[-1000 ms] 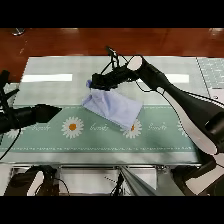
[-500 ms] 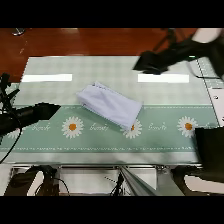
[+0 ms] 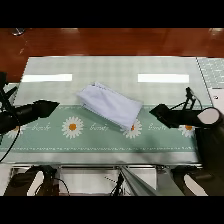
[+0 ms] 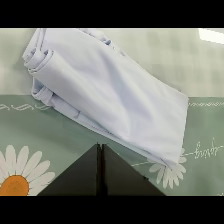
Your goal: Fold the shirts.
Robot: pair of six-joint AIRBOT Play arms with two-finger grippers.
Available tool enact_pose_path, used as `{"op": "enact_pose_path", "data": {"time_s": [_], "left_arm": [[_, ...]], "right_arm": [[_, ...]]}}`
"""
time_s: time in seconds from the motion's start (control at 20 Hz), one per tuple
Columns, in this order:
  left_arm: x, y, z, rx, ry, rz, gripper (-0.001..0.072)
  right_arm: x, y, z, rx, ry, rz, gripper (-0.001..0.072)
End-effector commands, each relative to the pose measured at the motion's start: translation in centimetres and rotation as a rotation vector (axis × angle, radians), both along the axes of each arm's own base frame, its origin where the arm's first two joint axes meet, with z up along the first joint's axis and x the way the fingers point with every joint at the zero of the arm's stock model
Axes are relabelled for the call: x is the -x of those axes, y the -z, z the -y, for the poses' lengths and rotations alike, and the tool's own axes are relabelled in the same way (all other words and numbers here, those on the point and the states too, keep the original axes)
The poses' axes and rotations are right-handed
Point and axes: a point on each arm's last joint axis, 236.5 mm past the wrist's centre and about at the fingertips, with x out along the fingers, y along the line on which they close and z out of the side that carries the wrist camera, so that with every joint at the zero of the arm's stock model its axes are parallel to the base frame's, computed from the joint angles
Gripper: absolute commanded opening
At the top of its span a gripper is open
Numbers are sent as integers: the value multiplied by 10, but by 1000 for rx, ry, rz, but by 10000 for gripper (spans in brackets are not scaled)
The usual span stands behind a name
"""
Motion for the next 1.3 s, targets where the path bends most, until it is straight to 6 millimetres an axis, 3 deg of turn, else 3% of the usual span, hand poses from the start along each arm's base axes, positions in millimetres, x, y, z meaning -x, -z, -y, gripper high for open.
{"op": "enact_pose_path", "data": {"time_s": [0.0,0.2,0.45,0.5,0.55,0.6,0.75,0.95,1.1,1.25], "left_arm": [[-5,5,-2,3,-13,-14,23],[-7,16,-1,18,-5,-61,23],[-8,22,1,31,-2,-89,23],[-8,22,1,31,-2,-89,23],[-8,22,1,31,-2,-89,23],[-8,22,1,31,-2,-89,23],[-8,22,1,30,-2,-89,24],[-8,22,1,31,-2,-89,23],[-8,22,1,30,-2,-89,23],[-7,23,1,31,3,-93,23]], "right_arm": [[-1,31,-41,-92,-16,-38,618],[-23,44,-90,-168,-130,-85,618],[-35,69,-126,-172,-210,-161,605],[-39,69,-130,-178,-229,-156,394],[-46,63,-134,-183,-254,-125,121],[-57,51,-139,-195,-271,-80,25],[-97,-14,-158,-239,-387,100,24],[-148,-138,-166,-292,-486,361,23],[-176,-221,-145,-304,-475,521,24],[-187,-280,-104,-280,-440,626,23]]}}
